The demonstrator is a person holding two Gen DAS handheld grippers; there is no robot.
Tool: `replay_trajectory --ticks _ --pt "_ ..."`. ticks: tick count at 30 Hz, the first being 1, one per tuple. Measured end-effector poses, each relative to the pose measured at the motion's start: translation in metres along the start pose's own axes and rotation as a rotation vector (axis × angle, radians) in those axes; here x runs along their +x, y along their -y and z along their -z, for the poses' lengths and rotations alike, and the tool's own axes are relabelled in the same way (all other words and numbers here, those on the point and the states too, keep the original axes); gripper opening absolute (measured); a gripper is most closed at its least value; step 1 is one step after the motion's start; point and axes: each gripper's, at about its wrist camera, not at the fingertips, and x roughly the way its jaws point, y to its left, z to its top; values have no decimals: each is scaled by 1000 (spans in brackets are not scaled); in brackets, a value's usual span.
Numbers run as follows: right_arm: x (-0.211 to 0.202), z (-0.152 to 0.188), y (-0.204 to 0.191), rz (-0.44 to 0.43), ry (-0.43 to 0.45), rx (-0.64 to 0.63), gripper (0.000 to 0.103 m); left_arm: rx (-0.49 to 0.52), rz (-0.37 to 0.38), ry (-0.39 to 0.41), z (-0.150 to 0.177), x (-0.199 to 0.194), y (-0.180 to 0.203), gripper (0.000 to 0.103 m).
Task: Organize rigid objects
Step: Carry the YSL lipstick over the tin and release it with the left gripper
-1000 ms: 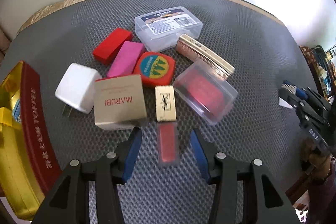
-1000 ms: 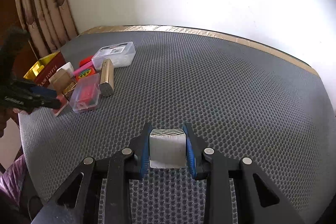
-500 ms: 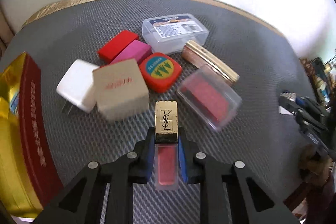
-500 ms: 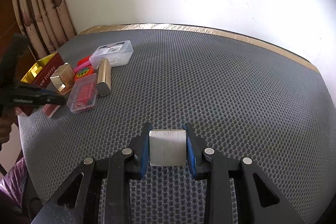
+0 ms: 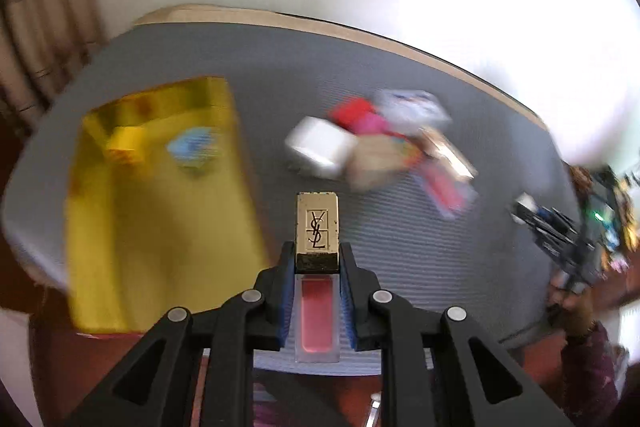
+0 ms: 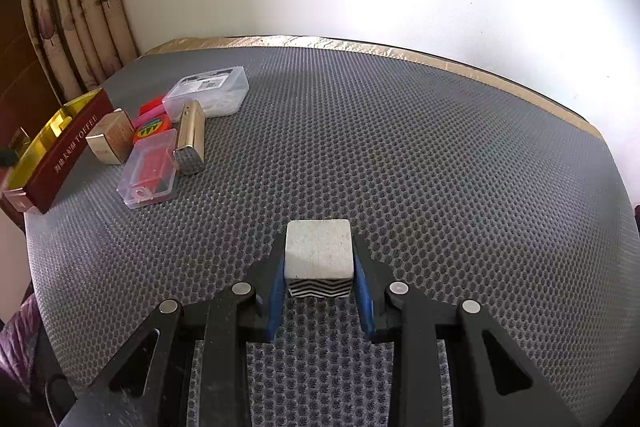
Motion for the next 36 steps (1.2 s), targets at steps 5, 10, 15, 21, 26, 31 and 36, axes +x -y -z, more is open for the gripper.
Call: replay_trajectory --ticks 5,10,15,21,26,31,36 --pt "2 0 -1 6 -9 -3 29 -81 -98 -6 -7 -5 -63 20" --pt "8 -3 -11 36 -40 -58 30 -98 -156 -20 -12 17 -90 20" --pt "15 -12 -9 25 -56 -36 30 -126 -146 -37 -15 35 -101 20" --pt "23 -19 -12 34 -85 -28 28 -127 -137 -44 -17 44 -109 20" --pt "15 -11 -16 31 -66 -14 28 -134 -135 -30 -26 47 -115 20" --pt "5 -5 -24 4 -52 -1 28 -136 -150 -27 -39 54 -121 20" --pt "2 -4 -31 -9 -45 -6 28 -103 -154 -12 -55 60 -121 24"
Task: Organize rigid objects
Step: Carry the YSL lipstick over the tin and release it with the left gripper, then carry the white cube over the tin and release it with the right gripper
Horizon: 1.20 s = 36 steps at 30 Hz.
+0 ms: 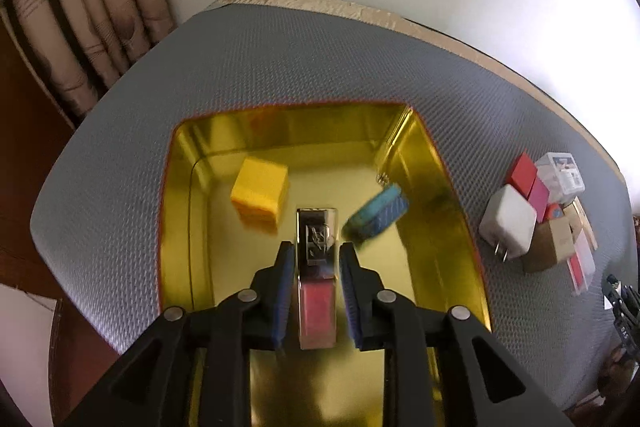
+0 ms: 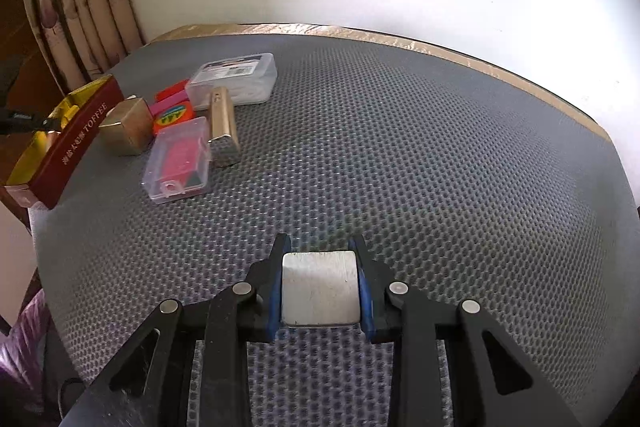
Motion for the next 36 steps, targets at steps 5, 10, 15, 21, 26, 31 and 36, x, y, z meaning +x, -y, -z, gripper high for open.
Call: replay_trajectory --ticks 5,10,15,21,26,31,36 --pt "-8 -5 -5 4 14 -10 28 -8 11 41 -10 -13 0 26" --pt "-25 -19 -22 -20 50 -30 28 -116 -29 201 23 -66 -18 31" --pt "-42 -48 -72 -110 89 -104 28 -207 -160 287 80 -104 -41 38" --pt "-39 -92 -170 -319 82 -194 28 -240 -289 273 133 -110 -65 40" --pt "-7 -127 -280 -455 8 -331 28 -247 -279 256 144 -104 -73 40" --pt "40 -154 -375 -499 -88 -415 28 -254 -234 269 146 -107 -80 40" --pt "88 -171 -423 -463 -181 -417 28 -248 -221 266 145 -107 -82 40"
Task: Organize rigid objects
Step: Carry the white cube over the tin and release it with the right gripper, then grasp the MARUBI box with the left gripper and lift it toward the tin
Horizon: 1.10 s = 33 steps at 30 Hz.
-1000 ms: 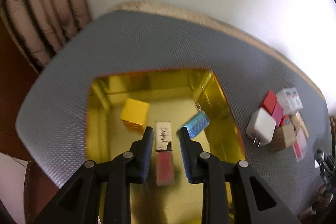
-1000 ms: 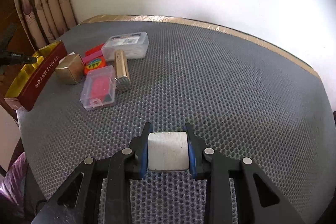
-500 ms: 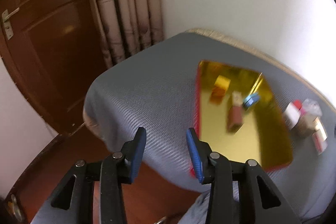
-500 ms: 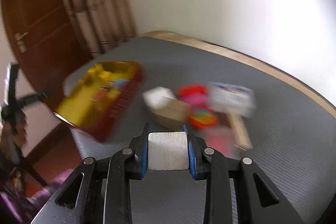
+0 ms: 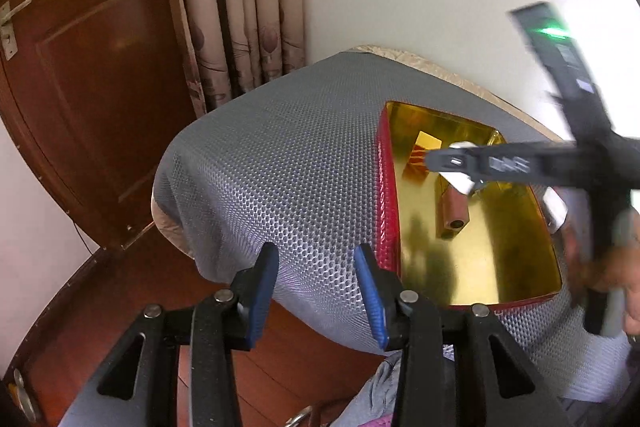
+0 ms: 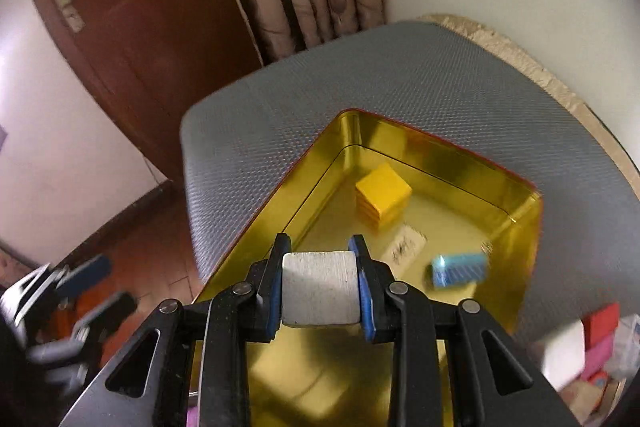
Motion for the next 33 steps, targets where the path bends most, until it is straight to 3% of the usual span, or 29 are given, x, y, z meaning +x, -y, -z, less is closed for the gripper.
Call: replay_trajectory --ticks 12,15,19,21,22,23,26,28,30,33 --pt "43 -27 23 9 -57 120 30 23 16 -40 -1 9 1 40" --pt "35 -29 29 -1 -10 162 36 33 5 -38 -2 10 1 40" --pt "-8 -20 43 -55 133 242 40 33 1 -24 -1 7 -1 40" --pt "-45 4 45 -37 219 251 45 36 9 -22 -1 6 0 40" --pt "-62 20 45 -10 250 245 53 43 12 -19 0 5 1 40" --pt "-78 40 45 30 278 237 65 50 13 -17 0 4 3 40" --pt "-125 118 50 216 347 221 75 89 23 -21 3 3 11 40" --pt "-146 171 67 383 331 227 76 111 49 -34 7 2 17 40" --pt "-158 223 95 569 248 248 76 136 71 -40 10 0 25 40" --pt "-178 292 145 668 180 391 76 182 99 -40 16 -3 41 40"
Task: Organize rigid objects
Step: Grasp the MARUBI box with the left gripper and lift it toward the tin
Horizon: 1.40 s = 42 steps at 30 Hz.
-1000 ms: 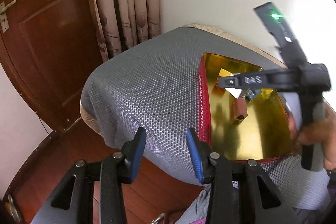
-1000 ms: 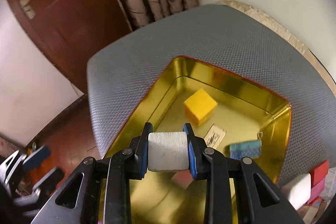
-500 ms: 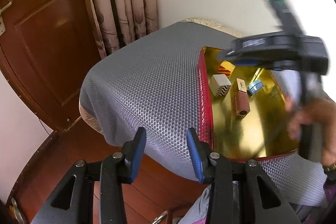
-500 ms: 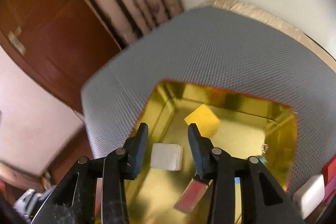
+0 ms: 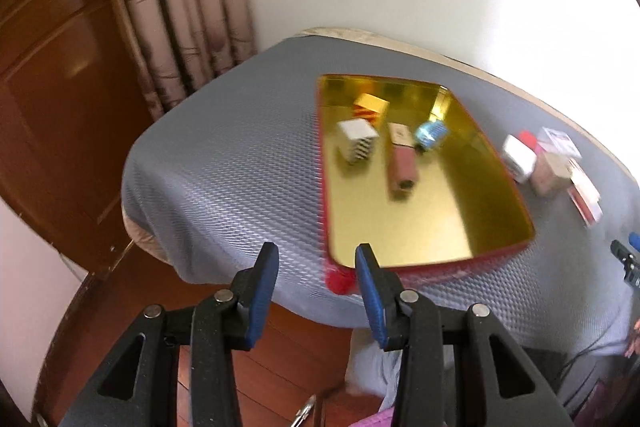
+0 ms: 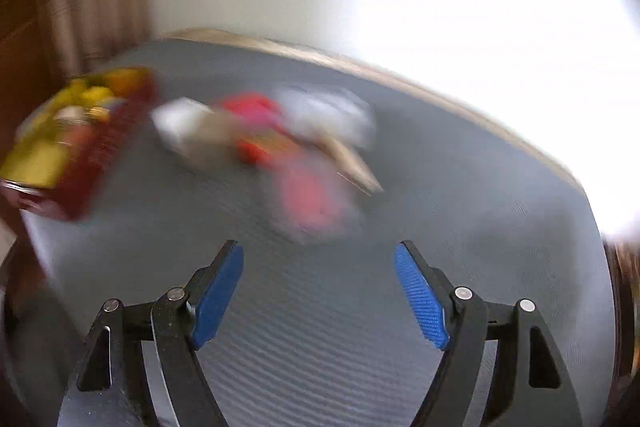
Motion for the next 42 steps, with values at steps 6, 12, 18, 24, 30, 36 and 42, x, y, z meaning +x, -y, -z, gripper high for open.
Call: replay_trajectory --ticks 6,12,18,24,30,36,42 --pt "12 55 102 -13 -70 329 76 190 100 -23 14 -8 59 41" --pt "15 51 95 -80 -58 263 96 385 319 33 -18 -20 149 53" --pt "11 56 96 -124 -43 250 97 355 409 -171 -81 44 220 57" --pt "15 56 100 -177 -42 257 98 163 407 -318 -120 90 244 57" --pt "16 55 99 -227 -40 248 100 132 360 -395 -130 112 258 57" --pt "14 55 104 -273 -28 277 100 171 277 -407 -126 123 274 58" --pt "11 55 107 -288 -25 290 100 208 259 -448 -121 125 290 58"
